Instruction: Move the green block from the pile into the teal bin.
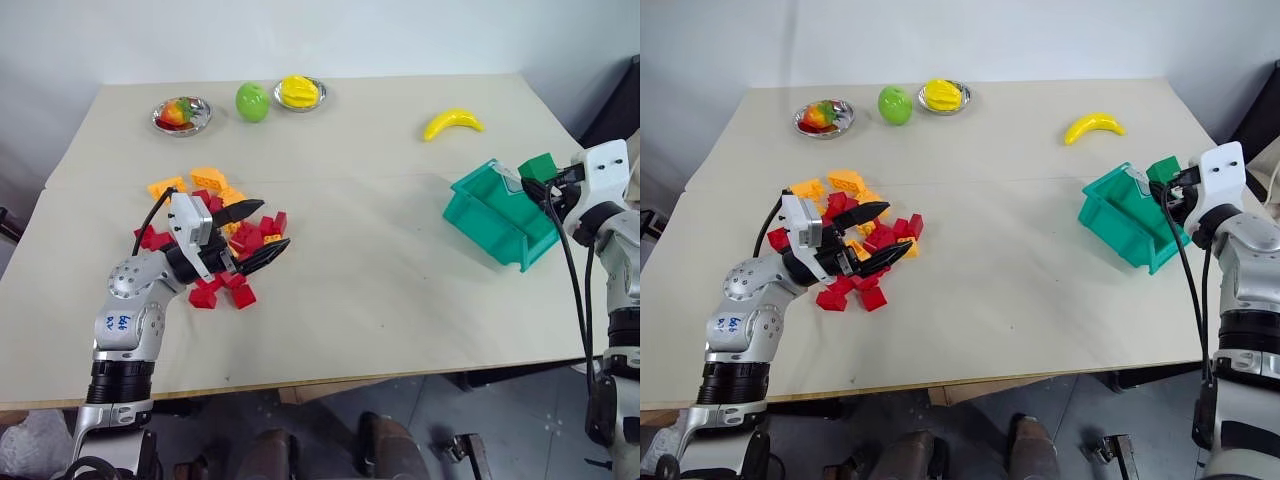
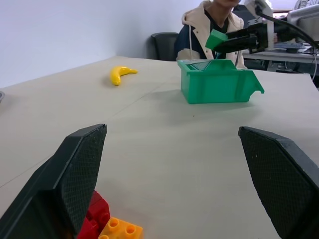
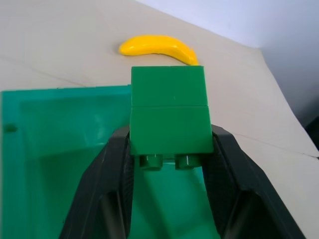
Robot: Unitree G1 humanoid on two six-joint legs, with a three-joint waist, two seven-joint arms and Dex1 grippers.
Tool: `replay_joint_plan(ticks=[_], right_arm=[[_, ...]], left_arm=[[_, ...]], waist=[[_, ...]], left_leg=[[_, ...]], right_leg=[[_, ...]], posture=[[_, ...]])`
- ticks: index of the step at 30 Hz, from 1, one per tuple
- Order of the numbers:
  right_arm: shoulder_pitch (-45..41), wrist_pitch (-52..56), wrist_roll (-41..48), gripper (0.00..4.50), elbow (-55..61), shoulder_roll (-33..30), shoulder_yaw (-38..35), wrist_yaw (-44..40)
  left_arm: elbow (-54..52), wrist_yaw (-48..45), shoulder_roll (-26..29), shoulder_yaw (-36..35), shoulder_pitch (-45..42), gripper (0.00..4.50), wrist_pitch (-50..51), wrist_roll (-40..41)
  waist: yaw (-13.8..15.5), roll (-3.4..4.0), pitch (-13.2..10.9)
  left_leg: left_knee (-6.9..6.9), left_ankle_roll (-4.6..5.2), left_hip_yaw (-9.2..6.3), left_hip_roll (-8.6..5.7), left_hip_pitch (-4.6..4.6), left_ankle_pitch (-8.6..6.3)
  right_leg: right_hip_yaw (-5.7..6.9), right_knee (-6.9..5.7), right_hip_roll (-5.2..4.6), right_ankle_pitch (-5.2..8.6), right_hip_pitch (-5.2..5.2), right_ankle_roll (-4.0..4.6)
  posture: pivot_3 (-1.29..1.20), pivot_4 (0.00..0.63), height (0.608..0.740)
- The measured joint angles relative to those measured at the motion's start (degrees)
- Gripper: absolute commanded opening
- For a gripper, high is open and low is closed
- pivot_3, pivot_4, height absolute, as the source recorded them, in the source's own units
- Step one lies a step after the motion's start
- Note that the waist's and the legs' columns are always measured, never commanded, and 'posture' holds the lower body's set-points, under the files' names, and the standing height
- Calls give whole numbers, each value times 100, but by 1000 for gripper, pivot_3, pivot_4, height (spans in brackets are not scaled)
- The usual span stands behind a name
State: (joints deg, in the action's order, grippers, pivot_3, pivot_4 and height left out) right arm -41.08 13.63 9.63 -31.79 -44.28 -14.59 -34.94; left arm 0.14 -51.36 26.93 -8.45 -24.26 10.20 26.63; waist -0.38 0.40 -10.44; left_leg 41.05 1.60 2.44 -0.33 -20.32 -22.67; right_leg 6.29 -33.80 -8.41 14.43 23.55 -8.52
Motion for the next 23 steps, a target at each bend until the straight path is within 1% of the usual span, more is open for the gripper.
replay_joint_plan(ticks=[1,5,7,9,11,13,16,20,23], right_arm=[[-18,-19,-10,2469,-75,0,67,-71],[-32,-145,-10,3811,-274,-11,107,-305],[-4,-411,5,4454,-298,-95,106,-563],[42,-789,52,4486,-296,-218,78,-878],[251,-1121,325,4486,-32,-251,22,-1460],[827,-1190,901,4486,674,-248,-55,-2315],[1641,-1025,1468,4486,1516,-228,-89,-3018],[3038,-871,1898,4486,2790,15,-166,-3219],[3754,-830,1930,4486,3427,197,-83,-3207]], left_arm=[[-32,0,2,1,43,4500,1,5],[-173,-16,123,-1,169,4500,25,7],[-191,-4,270,-14,244,4500,17,-15],[-192,45,400,-101,345,4500,-19,-74],[-206,79,614,-174,536,4500,-61,-183],[-215,89,826,-317,891,4500,-172,-260],[-193,97,983,-579,1397,4500,-311,-320],[-218,207,1089,-1001,2099,4500,-545,-407],[-461,327,1091,-1217,2480,4500,-570,-423]], waist=[[7,0,0],[32,1,-1],[21,4,-3],[11,10,-6],[9,10,-6],[13,12,-6],[24,14,-8],[91,14,-8],[128,16,-9]], left_leg=[[0,0,-1,1,-2,0],[2,0,-6,2,-4,0],[0,0,-6,1,-4,0],[-1,0,-5,0,-2,0],[-4,-1,-5,1,0,0],[-11,-3,-9,8,1,-1],[-8,-4,-10,9,-1,-2],[-3,-4,-18,12,2,-2],[-2,-2,-31,11,9,-4]], right_leg=[[0,1,-1,0,0,0],[1,1,-4,0,-1,0],[1,2,-4,0,-1,0],[2,2,-3,0,0,0],[3,6,3,0,-2,0],[6,11,7,0,-2,0],[6,12,5,0,-3,0],[7,9,-4,0,-10,0],[-4,7,-8,-1,-9,-1]], posture=[[0,150,740],[0,150,740],[0,150,740],[0,150,740],[0,150,740],[0,150,740],[0,150,740],[0,150,740],[0,150,740]])
